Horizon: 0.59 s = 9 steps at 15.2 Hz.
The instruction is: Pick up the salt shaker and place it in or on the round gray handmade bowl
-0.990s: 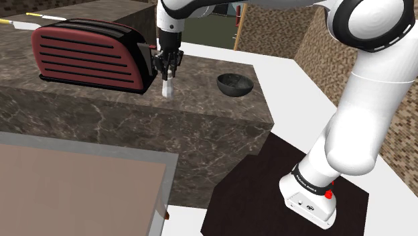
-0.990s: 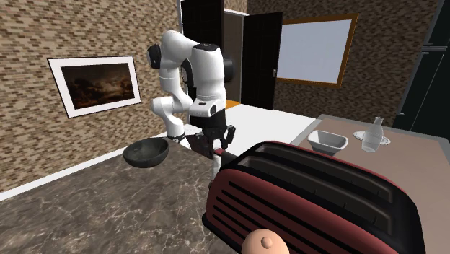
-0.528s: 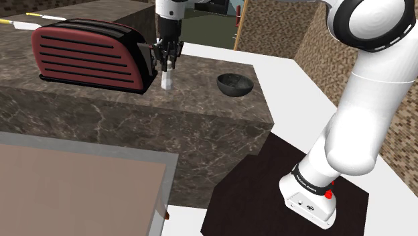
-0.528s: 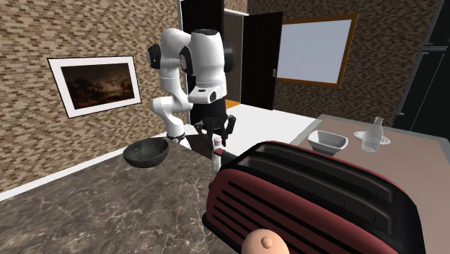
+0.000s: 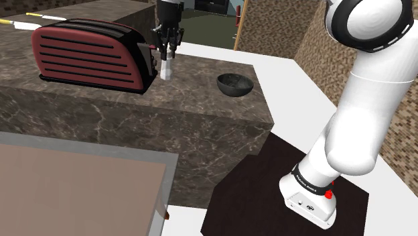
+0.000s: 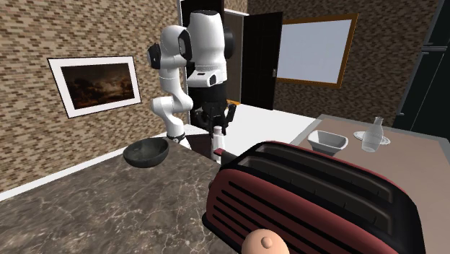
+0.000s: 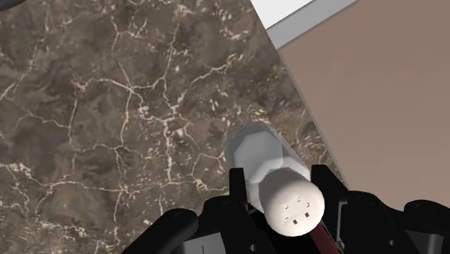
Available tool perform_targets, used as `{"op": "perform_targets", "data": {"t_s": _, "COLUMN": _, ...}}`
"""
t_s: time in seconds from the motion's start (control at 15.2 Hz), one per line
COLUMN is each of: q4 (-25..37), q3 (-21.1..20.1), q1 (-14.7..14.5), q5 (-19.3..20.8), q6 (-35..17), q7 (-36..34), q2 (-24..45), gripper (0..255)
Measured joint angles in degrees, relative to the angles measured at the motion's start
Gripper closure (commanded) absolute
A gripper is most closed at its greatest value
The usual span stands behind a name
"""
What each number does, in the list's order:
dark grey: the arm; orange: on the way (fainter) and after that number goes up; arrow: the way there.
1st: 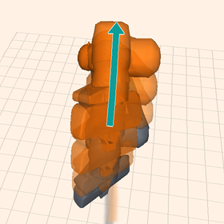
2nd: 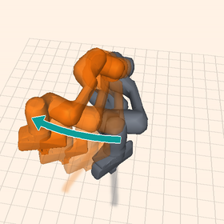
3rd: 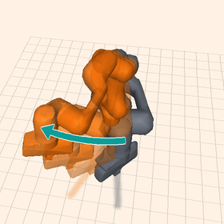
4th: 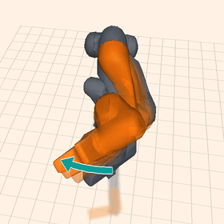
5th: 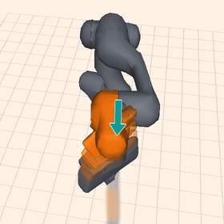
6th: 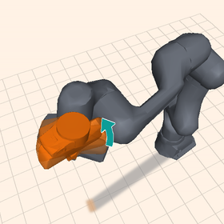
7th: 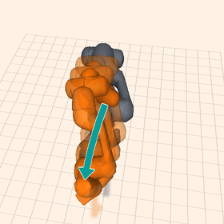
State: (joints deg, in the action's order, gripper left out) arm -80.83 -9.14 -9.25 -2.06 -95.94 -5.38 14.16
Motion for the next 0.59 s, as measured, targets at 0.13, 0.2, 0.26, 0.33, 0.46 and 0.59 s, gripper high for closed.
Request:
{"op": "perform_targets", "data": {"t_s": 0.13, "q4": 2.28, "q3": 0.04, "q1": 0.04, "q5": 0.07, "q6": 1.77, "q7": 0.03, "q2": 0.53, "gripper": 255}}
{"op": "perform_targets", "data": {"t_s": 0.2, "q4": 3.13, "q3": 0.07, "q1": 0.08, "q5": 0.08, "q6": 2.53, "q7": 0.08, "q2": 0.62, "gripper": 255}}
{"op": "perform_targets", "data": {"t_s": 0.26, "q4": 3.92, "q3": 0.03, "q1": -0.02, "q5": 0.11, "q6": 3.23, "q7": -0.09, "q2": 0.70, "gripper": 255}}
{"op": "perform_targets", "data": {"t_s": 0.33, "q4": 5.19, "q3": 0.01, "q1": -0.07, "q5": 0.15, "q6": 4.26, "q7": -0.18, "q2": 0.94, "gripper": 255}}
{"op": "perform_targets", "data": {"t_s": 0.46, "q4": 7.65, "q3": -0.01, "q1": -0.17, "q5": 0.27, "q6": 5.96, "q7": -0.32, "q2": 1.69, "gripper": 255}}
{"op": "perform_targets", "data": {"t_s": 0.59, "q4": 9.84, "q3": -0.02, "q1": -0.21, "q5": 0.34, "q6": 7.73, "q7": -0.41, "q2": 2.12, "gripper": 255}}
